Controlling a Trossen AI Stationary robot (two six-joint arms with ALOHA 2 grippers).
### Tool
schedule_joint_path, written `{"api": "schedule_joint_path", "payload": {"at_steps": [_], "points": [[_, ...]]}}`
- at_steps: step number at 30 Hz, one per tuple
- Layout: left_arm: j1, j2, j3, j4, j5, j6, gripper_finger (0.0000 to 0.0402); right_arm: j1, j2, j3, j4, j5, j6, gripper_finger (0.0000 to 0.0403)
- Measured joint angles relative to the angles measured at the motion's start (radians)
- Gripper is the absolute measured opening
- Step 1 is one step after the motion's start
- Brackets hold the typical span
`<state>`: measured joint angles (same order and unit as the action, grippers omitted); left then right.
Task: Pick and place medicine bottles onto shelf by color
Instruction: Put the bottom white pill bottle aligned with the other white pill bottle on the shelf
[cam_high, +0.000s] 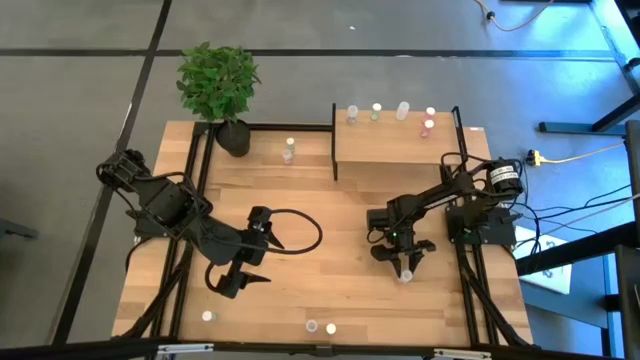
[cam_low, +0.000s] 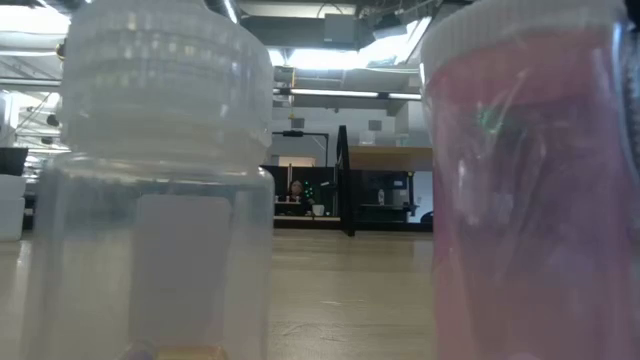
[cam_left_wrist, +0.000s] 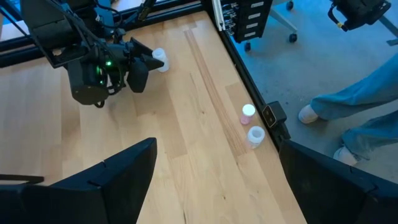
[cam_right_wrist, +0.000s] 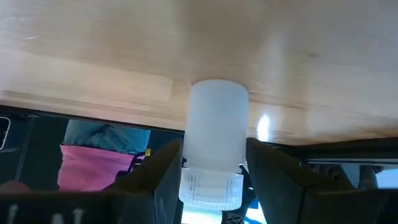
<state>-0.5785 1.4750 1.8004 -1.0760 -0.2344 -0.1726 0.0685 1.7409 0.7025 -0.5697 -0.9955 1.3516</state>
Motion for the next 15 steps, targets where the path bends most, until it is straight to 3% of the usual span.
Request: {"api": "schedule_joint_path", "payload": {"at_steps": [8, 15], "points": [[0.0, 0.0, 0.0, 0.0, 0.0, 0.0, 0.0334, 0.0, -0.001, -0.003, 0.007, 0.105, -0.007, 0.018], [0.0, 0.0, 0.0, 0.0, 0.0, 0.0, 0.0334, -0.018, -0.001, -0.003, 0.008, 0.125, -0.015, 0.018]]}}
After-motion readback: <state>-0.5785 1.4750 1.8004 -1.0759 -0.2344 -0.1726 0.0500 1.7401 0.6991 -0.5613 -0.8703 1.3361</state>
